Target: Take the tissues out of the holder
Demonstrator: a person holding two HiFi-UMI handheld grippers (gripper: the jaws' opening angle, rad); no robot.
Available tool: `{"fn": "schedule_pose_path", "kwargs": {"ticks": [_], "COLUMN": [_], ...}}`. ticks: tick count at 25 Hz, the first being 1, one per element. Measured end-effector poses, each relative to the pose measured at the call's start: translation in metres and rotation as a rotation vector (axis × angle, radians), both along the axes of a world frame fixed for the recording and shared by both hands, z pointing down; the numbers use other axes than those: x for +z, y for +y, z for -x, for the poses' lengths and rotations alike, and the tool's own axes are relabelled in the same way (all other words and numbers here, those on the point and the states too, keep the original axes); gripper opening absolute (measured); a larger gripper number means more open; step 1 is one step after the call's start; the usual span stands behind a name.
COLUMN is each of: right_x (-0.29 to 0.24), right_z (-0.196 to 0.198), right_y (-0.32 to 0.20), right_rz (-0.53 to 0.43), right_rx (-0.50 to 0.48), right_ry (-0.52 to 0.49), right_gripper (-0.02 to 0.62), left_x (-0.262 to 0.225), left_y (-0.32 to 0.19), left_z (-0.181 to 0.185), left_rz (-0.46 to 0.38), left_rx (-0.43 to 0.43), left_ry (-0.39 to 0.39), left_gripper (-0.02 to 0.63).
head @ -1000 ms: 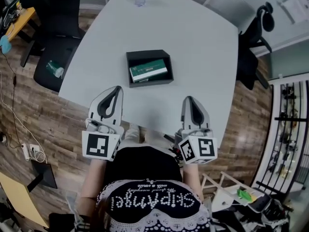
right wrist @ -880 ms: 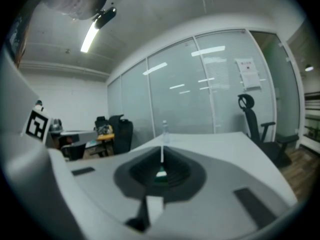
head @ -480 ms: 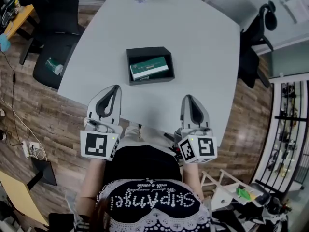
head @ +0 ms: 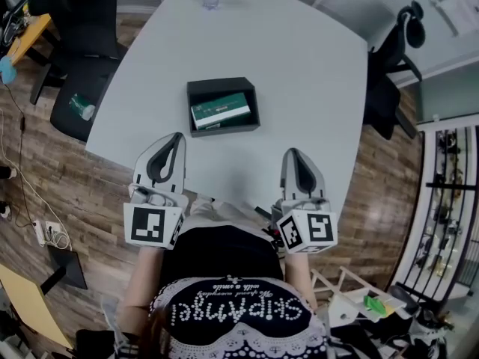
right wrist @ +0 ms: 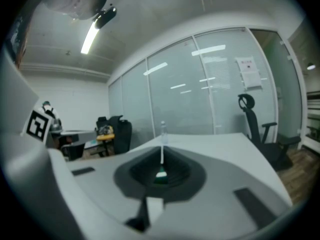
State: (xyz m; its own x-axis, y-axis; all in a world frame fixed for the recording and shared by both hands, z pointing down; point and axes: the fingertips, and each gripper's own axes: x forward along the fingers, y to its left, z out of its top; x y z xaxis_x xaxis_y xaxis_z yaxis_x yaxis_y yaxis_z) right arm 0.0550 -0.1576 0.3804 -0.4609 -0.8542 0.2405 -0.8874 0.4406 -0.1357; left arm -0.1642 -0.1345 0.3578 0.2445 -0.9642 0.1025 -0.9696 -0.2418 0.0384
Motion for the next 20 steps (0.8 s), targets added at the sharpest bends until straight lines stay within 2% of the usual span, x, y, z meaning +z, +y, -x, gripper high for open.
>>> {"fn": "schedule_pose_path", "kwargs": {"ticks": [20], "right_x": [-0.0014], "right_z": [-0.0072], "right_y": [-0.0049], "right_rz": [-0.006], "right_rx": [-0.023], "right_ry": [-0.023], "right_gripper": [0.035], "left_x": [-0.0026], "left_y": [-0.0014], "left_z": [-0.005], "left_rz": [0.01], "left_rx": [-0.042], "left_ry": [-0.012], "left_gripper": [0.031]}}
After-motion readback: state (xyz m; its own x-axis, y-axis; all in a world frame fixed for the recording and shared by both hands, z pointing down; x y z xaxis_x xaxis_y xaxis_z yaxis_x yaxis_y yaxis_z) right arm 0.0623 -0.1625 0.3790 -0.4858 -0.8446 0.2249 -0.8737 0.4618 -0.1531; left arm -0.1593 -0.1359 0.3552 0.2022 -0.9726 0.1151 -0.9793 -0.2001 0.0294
